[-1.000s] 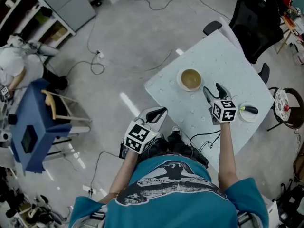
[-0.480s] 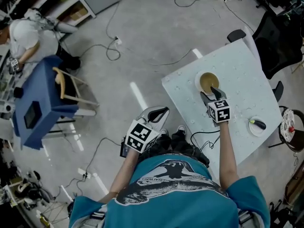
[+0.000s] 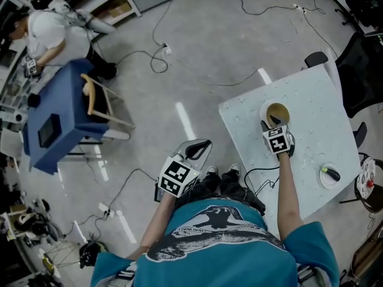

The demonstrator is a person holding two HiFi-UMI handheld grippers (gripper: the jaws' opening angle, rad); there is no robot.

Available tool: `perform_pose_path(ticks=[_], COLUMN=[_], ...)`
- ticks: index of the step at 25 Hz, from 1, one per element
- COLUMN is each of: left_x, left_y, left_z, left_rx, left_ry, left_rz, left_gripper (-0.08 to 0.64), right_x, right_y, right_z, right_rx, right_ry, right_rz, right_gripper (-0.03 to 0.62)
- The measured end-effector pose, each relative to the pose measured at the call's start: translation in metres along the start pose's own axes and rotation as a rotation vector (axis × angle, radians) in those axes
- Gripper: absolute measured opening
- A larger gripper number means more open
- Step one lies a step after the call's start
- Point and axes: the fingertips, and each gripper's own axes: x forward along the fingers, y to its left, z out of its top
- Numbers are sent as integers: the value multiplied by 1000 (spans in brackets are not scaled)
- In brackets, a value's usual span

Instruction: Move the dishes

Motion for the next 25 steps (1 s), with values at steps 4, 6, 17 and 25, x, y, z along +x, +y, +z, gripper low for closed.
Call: perform_pose_path(ticks=[4,6,17,25], left_x=[-3,-4,4,20], left_y=[4,5,0,-12], left_z=[0,0,1,6], left_rx=[-5,-6,16,44], left_ry=[-2,-2,10,10], left_rz=[10,12,-31,-89], left_gripper=[23,23,23,23], right_x=[7,8,-24,-68], right_y=[-2,-3,-4,16], right_z=[-6,-9,-8,-16], right_rx=[25,39,40,57], right_ry=[30,38,-13,-46], right_rz=[-1,-13,-65,-101], right_gripper=[120,63,18,18])
